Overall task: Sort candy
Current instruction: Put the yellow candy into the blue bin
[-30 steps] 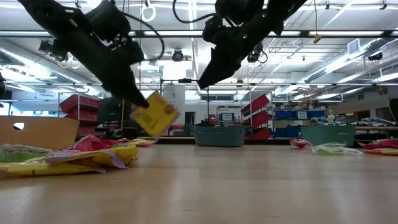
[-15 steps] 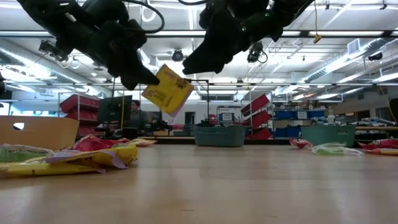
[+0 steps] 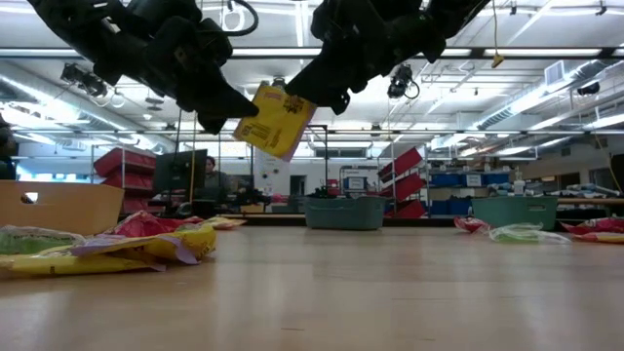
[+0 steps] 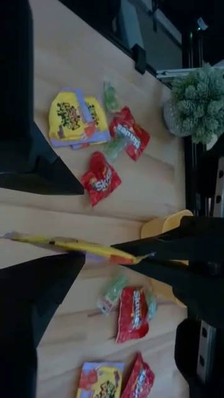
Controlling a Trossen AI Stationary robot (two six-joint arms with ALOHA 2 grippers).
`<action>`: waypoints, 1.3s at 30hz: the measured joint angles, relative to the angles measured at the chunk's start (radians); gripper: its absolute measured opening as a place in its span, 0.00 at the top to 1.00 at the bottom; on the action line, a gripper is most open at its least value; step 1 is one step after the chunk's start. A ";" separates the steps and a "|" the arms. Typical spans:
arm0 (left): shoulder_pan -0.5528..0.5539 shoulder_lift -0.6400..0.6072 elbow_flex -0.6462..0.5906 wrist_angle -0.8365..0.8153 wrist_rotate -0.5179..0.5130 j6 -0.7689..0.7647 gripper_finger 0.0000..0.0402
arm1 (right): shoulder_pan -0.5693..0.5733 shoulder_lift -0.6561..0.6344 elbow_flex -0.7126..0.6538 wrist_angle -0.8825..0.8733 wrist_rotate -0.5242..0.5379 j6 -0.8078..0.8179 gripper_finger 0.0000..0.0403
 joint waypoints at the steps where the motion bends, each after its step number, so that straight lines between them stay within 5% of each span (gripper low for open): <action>1: 0.000 0.000 0.000 0.005 0.001 0.000 1.00 | 0.001 0.000 0.000 0.000 0.000 0.007 0.63; 5: 0.000 0.000 0.000 0.028 0.002 -0.001 1.00 | 0.001 0.000 0.000 -0.004 0.000 0.009 0.69; 13: 0.000 0.000 0.000 0.047 0.002 -0.049 0.93 | -0.003 0.000 0.000 -0.008 0.019 0.001 0.98; 22: 0.000 -0.003 0.000 0.041 -0.009 0.038 0.76 | -0.047 -0.001 0.066 -0.120 0.142 -0.027 0.99; 29: 0.000 -0.045 0.000 -0.021 -0.129 0.086 0.66 | -0.163 -0.003 0.139 -0.270 0.292 -0.085 1.00; 34: 0.000 -0.086 0.000 -0.075 -0.157 0.105 0.65 | -0.295 -0.001 0.140 -0.275 0.276 -0.093 1.00; 39: 0.020 -0.105 0.000 -0.113 -0.186 0.108 0.68 | -0.433 0.032 0.138 -0.263 0.137 -0.053 1.00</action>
